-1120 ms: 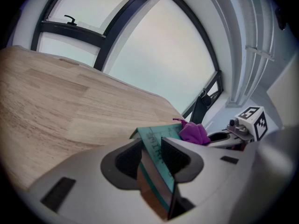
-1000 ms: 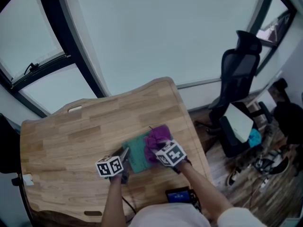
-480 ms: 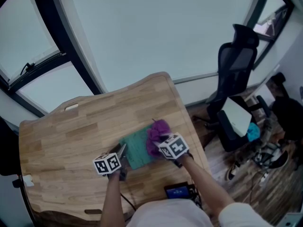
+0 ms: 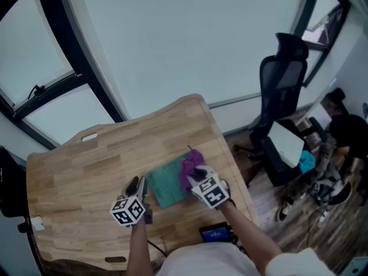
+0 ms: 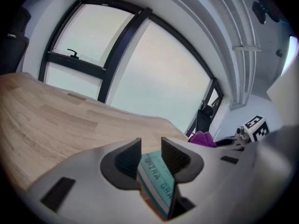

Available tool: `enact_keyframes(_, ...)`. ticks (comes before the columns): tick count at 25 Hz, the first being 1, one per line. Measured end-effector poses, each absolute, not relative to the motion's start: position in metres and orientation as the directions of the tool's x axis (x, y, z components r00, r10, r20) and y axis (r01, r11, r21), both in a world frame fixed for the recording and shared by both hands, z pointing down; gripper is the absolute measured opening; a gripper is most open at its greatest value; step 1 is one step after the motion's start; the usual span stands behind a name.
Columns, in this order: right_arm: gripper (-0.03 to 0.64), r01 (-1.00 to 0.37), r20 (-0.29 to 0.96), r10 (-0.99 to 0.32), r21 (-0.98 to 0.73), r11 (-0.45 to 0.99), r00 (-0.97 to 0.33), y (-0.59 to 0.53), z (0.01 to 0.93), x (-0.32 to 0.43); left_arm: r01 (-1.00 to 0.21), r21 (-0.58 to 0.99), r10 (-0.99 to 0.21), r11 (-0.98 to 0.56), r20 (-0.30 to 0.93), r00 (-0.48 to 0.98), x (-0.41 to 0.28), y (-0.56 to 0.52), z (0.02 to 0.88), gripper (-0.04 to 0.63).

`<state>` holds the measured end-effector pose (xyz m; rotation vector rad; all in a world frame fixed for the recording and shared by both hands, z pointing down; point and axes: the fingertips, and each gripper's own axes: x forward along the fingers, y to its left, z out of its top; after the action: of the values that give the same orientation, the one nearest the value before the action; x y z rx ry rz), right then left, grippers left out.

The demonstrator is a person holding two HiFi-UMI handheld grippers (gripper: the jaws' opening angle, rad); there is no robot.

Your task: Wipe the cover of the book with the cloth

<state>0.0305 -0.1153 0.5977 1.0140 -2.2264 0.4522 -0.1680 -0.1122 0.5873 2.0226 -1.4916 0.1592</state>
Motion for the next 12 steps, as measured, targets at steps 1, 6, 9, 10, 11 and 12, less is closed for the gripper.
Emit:
enact_keyframes(1,0.080,-0.774,0.658,-0.566,-0.039,0.632,-0.496,-0.114,0.593,0.030,-0.903,0.388,-0.834,-0.186,0.424,0.354,-0.167,-0.111,0.580,0.133)
enact_keyframes(6,0.080,-0.815,0.541,-0.680,-0.020,0.579,-0.495,-0.107,0.556,0.033,-0.922,0.305,-0.869,-0.238,0.357,0.342,-0.155,-0.105,0.541,0.101)
enact_keyframes(9,0.080,-0.837,0.472,-0.735,-0.014,0.546,-0.487,-0.103,0.533,0.039,-0.932,0.252,-0.887,-0.262,0.317,0.335,-0.150,-0.100,0.514,0.002)
enact_keyframes(10,0.080,-0.845,0.451,-0.752,-0.011,0.534,-0.481,-0.102,0.526,0.042,-0.932,0.238,-0.892,-0.273,0.302,0.338,-0.148,-0.099,0.506,0.002)
enact_keyframes(11,0.080,-0.852,0.433,-0.767,-0.006,0.523,-0.474,-0.100,0.519,0.044,-0.933,0.225,-0.896,-0.281,0.286,0.339,-0.146,-0.098,0.498,0.002)
enact_keyframes(12,0.080,-0.858,0.421,-0.778,-0.001,0.514,-0.466,-0.098,0.514,0.047,-0.933,0.217,-0.901,-0.286,0.271,0.339,-0.145,-0.098,0.492,0.002)
